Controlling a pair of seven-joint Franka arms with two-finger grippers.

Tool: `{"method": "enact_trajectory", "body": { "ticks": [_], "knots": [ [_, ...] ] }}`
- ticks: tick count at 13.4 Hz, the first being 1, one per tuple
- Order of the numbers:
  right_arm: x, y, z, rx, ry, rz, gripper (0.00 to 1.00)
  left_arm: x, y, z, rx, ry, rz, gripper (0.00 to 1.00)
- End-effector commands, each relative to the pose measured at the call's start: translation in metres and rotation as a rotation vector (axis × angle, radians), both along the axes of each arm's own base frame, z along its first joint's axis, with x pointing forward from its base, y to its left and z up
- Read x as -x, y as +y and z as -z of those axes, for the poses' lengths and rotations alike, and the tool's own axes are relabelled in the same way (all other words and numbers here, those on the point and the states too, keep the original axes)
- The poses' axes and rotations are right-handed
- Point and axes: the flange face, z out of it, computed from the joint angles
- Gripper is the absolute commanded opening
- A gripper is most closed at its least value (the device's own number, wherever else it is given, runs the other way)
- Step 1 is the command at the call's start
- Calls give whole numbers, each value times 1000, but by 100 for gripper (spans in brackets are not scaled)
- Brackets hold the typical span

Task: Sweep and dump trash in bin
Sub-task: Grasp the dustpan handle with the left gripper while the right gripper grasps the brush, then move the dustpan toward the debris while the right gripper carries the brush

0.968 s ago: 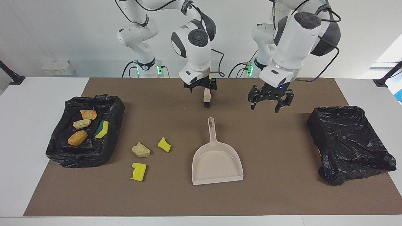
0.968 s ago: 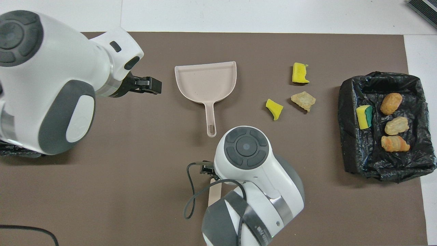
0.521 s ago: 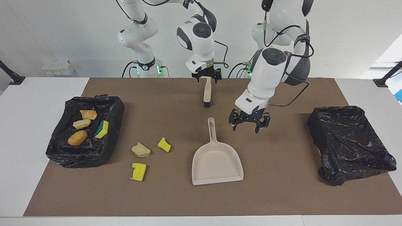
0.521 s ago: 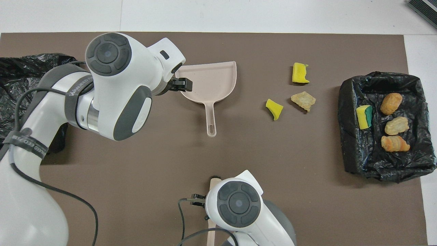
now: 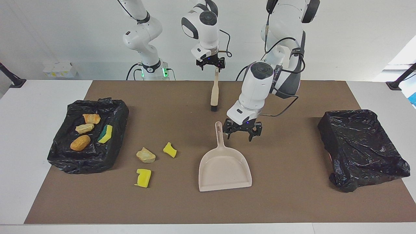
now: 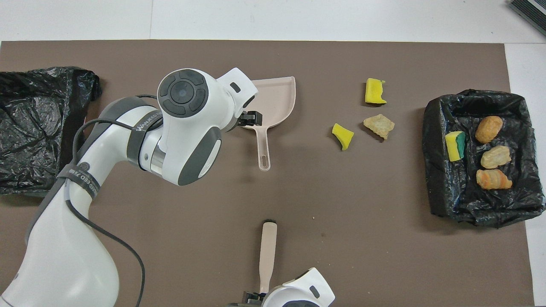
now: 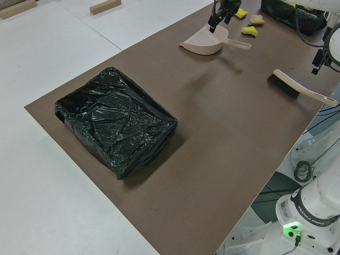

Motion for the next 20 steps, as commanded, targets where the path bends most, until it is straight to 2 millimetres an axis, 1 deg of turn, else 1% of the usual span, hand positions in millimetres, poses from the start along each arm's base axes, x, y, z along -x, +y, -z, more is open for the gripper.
{"method": "enact_trajectory", "body": {
  "ticks": [1, 2, 3, 4, 5, 6, 7, 9, 11, 12, 13, 14, 15, 16, 17, 18, 19, 20],
  "knots": [
    [7, 5, 17, -25, 0, 47, 100, 8, -7, 12, -3, -16, -18, 100],
    [11, 12, 31, -25, -13, 58, 100, 17, -16, 19, -5, -5, -18, 100],
    [17, 20, 47, -7, -6, 58, 100, 20, -26, 25, 10, -15, -32, 100],
    [24, 27, 59, 12, 2, 60, 100, 19, -31, 39, 14, -14, -38, 100],
    [26, 31, 68, 17, 0, 74, 100, 23, -38, 45, 13, -13, -30, 100],
    [30, 37, 77, 23, -1, 74, 100, 25, -44, 57, 4, 1, -21, 100],
    [31, 39, 84, 28, 0, 71, 100, 25, -44, 61, 1, 5, -20, 100],
    [31, 39, 89, 35, 1, 71, 88, 26, -45, 62, -2, 8, -18, 100],
    [32, 39, 90, 38, 4, 66, 77, 32, -48, 70, -10, 21, -13, 100],
    [31, 38, 90, 37, 4, 60, 69, 32, -48, 70, -10, 21, -13, 100],
    [31, 38, 91, 38, 5, 58, 58, 32, -48, 70, -10, 21, -13, 100],
    [29, 38, 92, 38, 5, 62, 39, 32, -48, 70, -11, 23, -13, 100],
    [26, 37, 94, 41, 7, 63, 14, 33, -49, 70, -10, 24, -11, 90],
    [24, 38, 95, 42, 8, 65, 0, 33, -49, 71, -11, 25, -11, 84],
    [20, 40, 94, 41, 8, 73, 0, 33, -49, 71, -14, 30, -11, 75],
    [11, 40, 92, 37, 6, 88, 0, 34, -49, 72, -17, 34, -11, 66],
    [0, 33, 87, 31, -3, 106, 0, 35, -49, 72, -20, 37, -10, 55],
    [-11, 28, 79, 19, -14, 124, 0, 35, -50, 71, -19, 36, -10, 38]
  ]
}}
